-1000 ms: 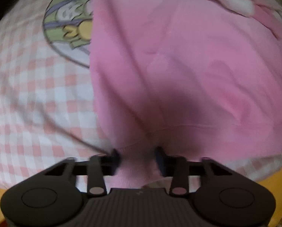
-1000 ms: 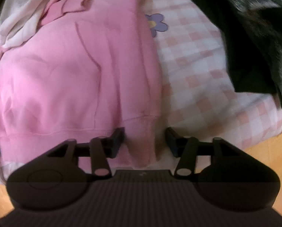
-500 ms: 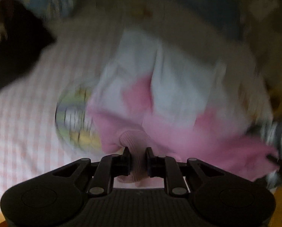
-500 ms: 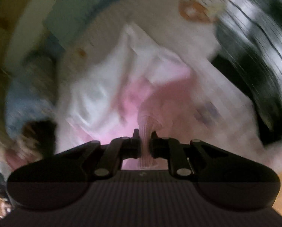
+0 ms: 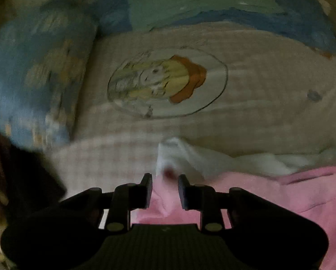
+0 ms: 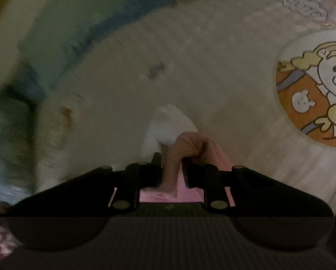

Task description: Fold clothes

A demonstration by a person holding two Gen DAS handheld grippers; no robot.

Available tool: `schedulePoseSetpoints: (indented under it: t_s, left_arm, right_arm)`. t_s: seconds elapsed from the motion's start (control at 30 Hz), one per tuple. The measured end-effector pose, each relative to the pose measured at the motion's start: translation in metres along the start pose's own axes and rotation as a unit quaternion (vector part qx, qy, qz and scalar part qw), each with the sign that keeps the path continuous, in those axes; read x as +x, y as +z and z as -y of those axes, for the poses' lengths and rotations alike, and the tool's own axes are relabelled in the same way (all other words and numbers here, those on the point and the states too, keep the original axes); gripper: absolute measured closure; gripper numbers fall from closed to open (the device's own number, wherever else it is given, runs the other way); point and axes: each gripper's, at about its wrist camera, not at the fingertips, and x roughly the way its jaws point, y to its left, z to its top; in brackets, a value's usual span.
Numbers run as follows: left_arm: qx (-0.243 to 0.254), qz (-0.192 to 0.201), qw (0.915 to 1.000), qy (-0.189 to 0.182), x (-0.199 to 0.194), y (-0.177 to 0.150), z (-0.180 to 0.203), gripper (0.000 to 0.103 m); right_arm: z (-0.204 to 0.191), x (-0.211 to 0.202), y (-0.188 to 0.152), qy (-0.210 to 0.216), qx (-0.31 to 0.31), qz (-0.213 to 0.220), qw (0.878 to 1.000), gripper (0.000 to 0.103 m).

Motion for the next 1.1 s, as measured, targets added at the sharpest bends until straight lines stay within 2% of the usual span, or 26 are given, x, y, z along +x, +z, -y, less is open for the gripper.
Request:
schedulePoseSetpoints:
  t_s: [0.07, 0.1, 0.2, 0.33, 0.4, 0.43, 0.47, 0.5, 0.57, 0.6, 0.63, 0.67, 0.7, 0.73, 0.77, 0.8, 0.83, 0.87, 0.93, 0.97, 1.03, 1.07, 1.1]
  left_arm:
    - [0.023, 0.011, 0.9995, -0.019, 0.000, -0.013, 0.008, 0.063]
    - [0.034, 0.010, 0.9990, -0.026, 0.001, -0.019, 0.011, 0.063]
    - [0.064, -0.004, 0.9967, -0.050, 0.006, -0.039, 0.014, 0.062]
    - [0.096, -0.040, 0.9929, -0.059, 0.032, -0.057, 0.019, 0.063]
    - [0.108, -0.039, 0.9913, -0.065, 0.040, -0.060, 0.025, 0.063]
    - [0.114, -0.035, 0.9902, -0.073, 0.043, -0.060, 0.028, 0.063]
    - [0.124, -0.030, 0.9882, -0.085, 0.043, -0.057, 0.032, 0.063]
    - [0.139, -0.026, 0.9851, -0.098, 0.043, -0.053, 0.035, 0.062]
    - [0.186, -0.019, 0.9744, -0.124, 0.044, -0.042, 0.044, 0.057]
    - [0.211, -0.014, 0.9685, -0.132, 0.045, -0.037, 0.048, 0.055]
    - [0.243, -0.010, 0.9600, -0.138, 0.046, -0.033, 0.055, 0.052]
    - [0.277, -0.006, 0.9503, -0.143, 0.047, -0.029, 0.062, 0.051]
    - [0.306, -0.002, 0.9411, -0.143, 0.049, -0.025, 0.068, 0.051]
    - [0.320, -0.001, 0.9366, -0.142, 0.053, -0.023, 0.072, 0.051]
    - [0.331, -0.003, 0.9326, -0.143, 0.057, -0.020, 0.077, 0.051]
    - [0.333, -0.009, 0.9310, -0.149, 0.062, -0.018, 0.080, 0.051]
    - [0.329, -0.017, 0.9309, -0.158, 0.065, -0.016, 0.081, 0.051]
    - [0.321, -0.024, 0.9318, -0.167, 0.069, -0.016, 0.082, 0.051]
    - [0.297, -0.036, 0.9358, -0.186, 0.077, -0.019, 0.084, 0.051]
    - [0.288, -0.038, 0.9381, -0.188, 0.080, -0.020, 0.085, 0.050]
    - [0.279, -0.037, 0.9430, -0.178, 0.082, -0.026, 0.089, 0.051]
    - [0.274, -0.036, 0.9453, -0.173, 0.083, -0.029, 0.091, 0.051]
    - [0.268, -0.035, 0.9480, -0.168, 0.083, -0.031, 0.092, 0.051]
  right_arm:
    - [-0.007, -0.003, -0.016, 0.000, -0.019, 0.029, 0.999, 0.074]
    - [-0.009, -0.007, -0.025, -0.002, -0.040, 0.043, 0.998, 0.069]
    - [-0.011, -0.019, -0.042, -0.019, -0.089, 0.064, 0.994, 0.065]
    - [-0.011, -0.051, -0.040, -0.062, -0.110, 0.120, 0.985, 0.058]
    - [-0.015, -0.067, -0.040, -0.059, -0.132, 0.140, 0.980, 0.056]
    - [-0.019, -0.071, -0.041, -0.048, -0.156, 0.135, 0.977, 0.057]
    - [-0.025, -0.068, -0.044, -0.027, -0.199, 0.106, 0.974, 0.058]
    - [-0.033, -0.063, -0.047, -0.013, -0.242, 0.076, 0.967, 0.056]
    - [-0.049, -0.040, -0.052, -0.016, -0.327, 0.032, 0.944, 0.047]
    - [-0.055, -0.027, -0.052, -0.023, -0.364, 0.028, 0.931, 0.041]
    - [-0.060, -0.016, -0.051, -0.029, -0.399, 0.029, 0.916, 0.039]
    - [-0.065, -0.005, -0.049, -0.036, -0.437, 0.027, 0.898, 0.039]
    - [-0.070, 0.008, -0.045, -0.049, -0.482, 0.021, 0.875, 0.040]
    - [-0.073, 0.019, -0.040, -0.064, -0.511, 0.018, 0.857, 0.040]
    - [-0.074, 0.026, -0.034, -0.081, -0.521, 0.020, 0.849, 0.040]
    - [-0.073, 0.032, -0.026, -0.097, -0.520, 0.022, 0.849, 0.040]
    - [-0.070, 0.036, -0.013, -0.107, -0.495, 0.021, 0.862, 0.040]
    - [-0.063, 0.037, -0.001, -0.102, -0.460, 0.010, 0.882, 0.040]
    - [-0.047, 0.037, 0.018, -0.061, -0.382, -0.031, 0.921, 0.040]
    - [-0.039, 0.040, 0.021, -0.037, -0.354, -0.061, 0.933, 0.040]
    - [-0.029, 0.049, 0.018, -0.013, -0.335, -0.103, 0.937, 0.041]
    - [-0.028, 0.052, 0.013, -0.014, -0.340, -0.104, 0.934, 0.046]
    - [-0.029, 0.052, 0.008, -0.015, -0.348, -0.099, 0.932, 0.080]
